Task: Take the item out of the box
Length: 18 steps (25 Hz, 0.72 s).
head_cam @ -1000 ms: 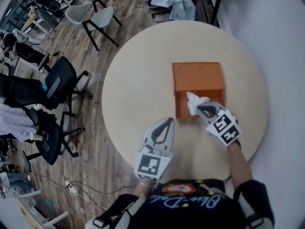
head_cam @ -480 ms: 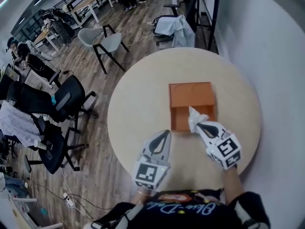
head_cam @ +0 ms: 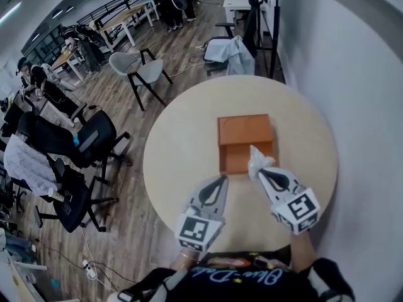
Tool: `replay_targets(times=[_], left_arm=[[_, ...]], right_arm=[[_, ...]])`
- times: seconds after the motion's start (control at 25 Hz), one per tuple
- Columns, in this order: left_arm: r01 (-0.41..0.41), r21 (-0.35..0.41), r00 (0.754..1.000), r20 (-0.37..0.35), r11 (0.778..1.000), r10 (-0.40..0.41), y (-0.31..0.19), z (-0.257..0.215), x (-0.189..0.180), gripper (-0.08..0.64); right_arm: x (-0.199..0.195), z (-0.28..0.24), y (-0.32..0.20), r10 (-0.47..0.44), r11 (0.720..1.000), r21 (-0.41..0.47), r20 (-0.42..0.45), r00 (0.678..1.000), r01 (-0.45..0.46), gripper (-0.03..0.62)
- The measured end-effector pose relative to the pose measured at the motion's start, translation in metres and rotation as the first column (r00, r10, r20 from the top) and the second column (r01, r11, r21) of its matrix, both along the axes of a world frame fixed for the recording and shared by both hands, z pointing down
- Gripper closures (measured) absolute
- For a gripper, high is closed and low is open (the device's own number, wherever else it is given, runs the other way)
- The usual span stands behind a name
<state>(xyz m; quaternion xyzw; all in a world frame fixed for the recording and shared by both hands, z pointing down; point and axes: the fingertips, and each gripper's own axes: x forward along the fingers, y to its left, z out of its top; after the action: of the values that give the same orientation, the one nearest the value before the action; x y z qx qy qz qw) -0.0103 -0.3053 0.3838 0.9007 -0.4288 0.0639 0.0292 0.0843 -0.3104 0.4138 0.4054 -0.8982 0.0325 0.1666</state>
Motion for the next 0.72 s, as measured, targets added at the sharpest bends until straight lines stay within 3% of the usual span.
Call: replay_targets(times=[0.72], left_arm=[[0.002,0.073,0.998,0.055,0.997,-0.006,0.066,-0.018,0.024,0.575]], right_arm=[[0.016,-0.036,0.071,-0.028,0.993,0.119,0.109,0.994,0.015,0.594]])
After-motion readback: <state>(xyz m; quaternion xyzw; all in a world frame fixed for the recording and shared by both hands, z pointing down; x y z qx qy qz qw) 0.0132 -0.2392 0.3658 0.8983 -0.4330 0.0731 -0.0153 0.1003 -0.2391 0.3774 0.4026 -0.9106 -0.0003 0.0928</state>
